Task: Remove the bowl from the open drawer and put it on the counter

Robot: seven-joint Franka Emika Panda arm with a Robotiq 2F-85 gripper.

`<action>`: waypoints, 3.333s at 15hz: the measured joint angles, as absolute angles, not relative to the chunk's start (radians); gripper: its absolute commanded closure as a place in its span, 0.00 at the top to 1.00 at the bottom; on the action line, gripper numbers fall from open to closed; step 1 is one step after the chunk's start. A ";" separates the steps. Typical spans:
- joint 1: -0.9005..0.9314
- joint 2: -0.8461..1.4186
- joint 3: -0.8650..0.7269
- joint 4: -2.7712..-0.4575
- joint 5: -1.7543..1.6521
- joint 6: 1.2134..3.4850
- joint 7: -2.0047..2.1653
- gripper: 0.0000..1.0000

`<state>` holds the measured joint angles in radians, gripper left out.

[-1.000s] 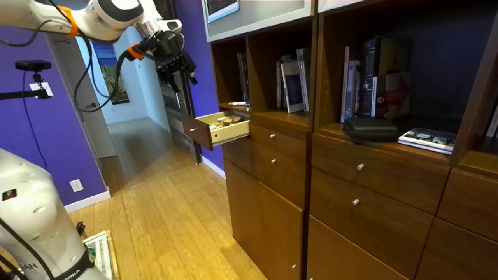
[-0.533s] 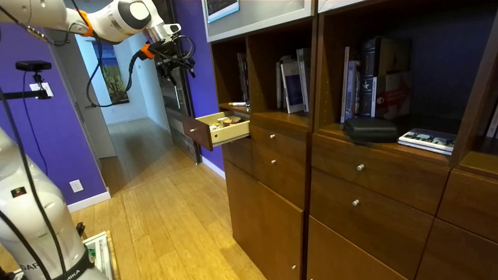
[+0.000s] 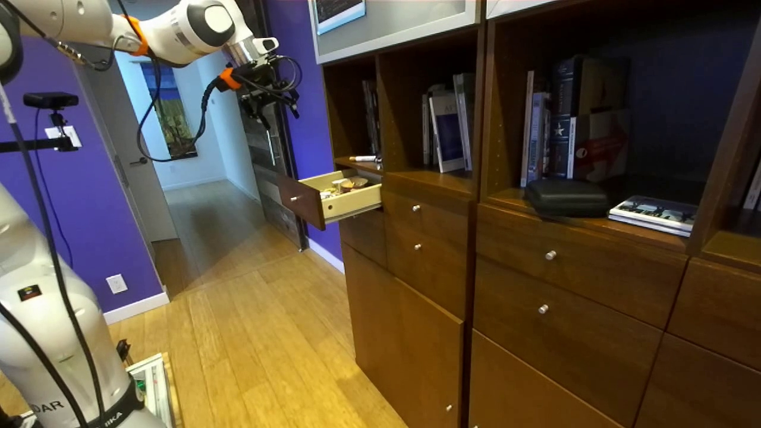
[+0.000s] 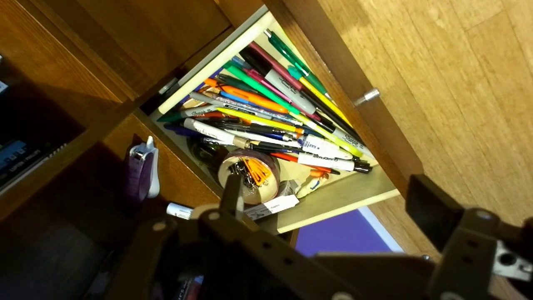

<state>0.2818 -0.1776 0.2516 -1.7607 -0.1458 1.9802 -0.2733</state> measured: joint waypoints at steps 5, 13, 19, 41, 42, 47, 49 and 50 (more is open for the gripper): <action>0.281 -0.168 0.252 -1.757 -0.146 1.982 -0.271 1.00; 0.249 0.084 0.239 -1.613 -0.133 2.110 -0.217 1.00; 0.253 0.282 0.233 -1.485 -0.098 2.118 0.007 1.00; 0.316 0.577 0.127 -1.277 -0.084 2.249 0.513 1.00; 0.324 0.589 0.119 -1.268 -0.084 2.267 0.530 1.00; 0.363 0.636 0.080 -1.234 -0.084 2.294 0.579 0.78; 0.373 0.648 0.068 -1.225 -0.085 2.295 0.593 0.69; 0.376 0.653 0.061 -1.223 -0.086 2.297 0.598 0.64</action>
